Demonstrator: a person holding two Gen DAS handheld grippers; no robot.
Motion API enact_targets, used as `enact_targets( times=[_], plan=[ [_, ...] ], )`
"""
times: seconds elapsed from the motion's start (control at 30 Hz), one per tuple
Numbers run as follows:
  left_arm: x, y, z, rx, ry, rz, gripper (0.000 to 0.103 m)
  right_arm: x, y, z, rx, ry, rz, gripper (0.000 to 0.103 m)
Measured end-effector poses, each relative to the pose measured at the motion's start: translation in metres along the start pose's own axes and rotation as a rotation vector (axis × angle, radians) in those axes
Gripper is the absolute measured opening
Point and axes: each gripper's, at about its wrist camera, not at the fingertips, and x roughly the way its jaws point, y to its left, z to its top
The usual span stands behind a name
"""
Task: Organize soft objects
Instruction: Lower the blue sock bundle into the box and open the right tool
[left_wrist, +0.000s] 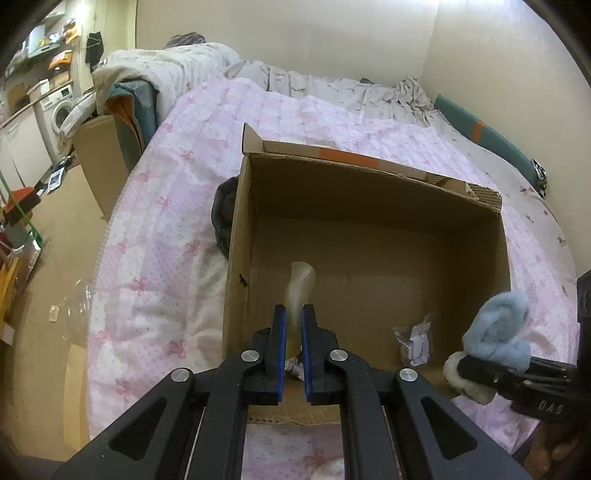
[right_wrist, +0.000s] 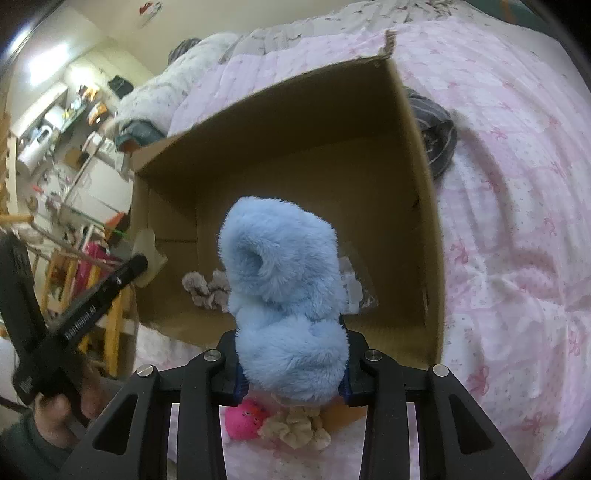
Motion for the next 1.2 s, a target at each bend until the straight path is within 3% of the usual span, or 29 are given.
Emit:
enact_targets(
  times=[0.1, 0.77, 0.87, 0.97, 1.03, 1.1, 1.2],
  plan=[
    [-0.001, -0.003, 0.000, 0.017, -0.001, 0.004, 0.007, 0.001, 0.004, -0.005, -0.049, 0.001, -0.047, 0.039],
    [0.003, -0.013, -0.005, 0.054, 0.019, -0.010, 0.011, 0.004, 0.011, -0.003, -0.049, -0.005, -0.046, 0.050],
    [0.003, -0.014, -0.005, 0.055, 0.019, -0.007, 0.018, 0.004, 0.009, -0.004, -0.041, -0.011, -0.053, 0.062],
    [0.003, -0.015, -0.006, 0.059, 0.018, -0.014, 0.024, 0.003, 0.009, -0.002, -0.025, -0.023, -0.039, 0.066],
    [0.002, -0.016, -0.005, 0.062, 0.027, -0.005, 0.038, -0.001, 0.009, -0.001, -0.016, -0.046, -0.033, 0.075],
    [0.000, -0.017, -0.004, 0.058, 0.025, 0.019, 0.070, -0.004, 0.009, -0.001, -0.010, -0.070, -0.035, 0.085],
    [-0.009, -0.020, -0.003, 0.073, -0.029, 0.018, 0.074, -0.007, 0.009, -0.001, -0.007, -0.089, -0.024, 0.094]
  ],
)
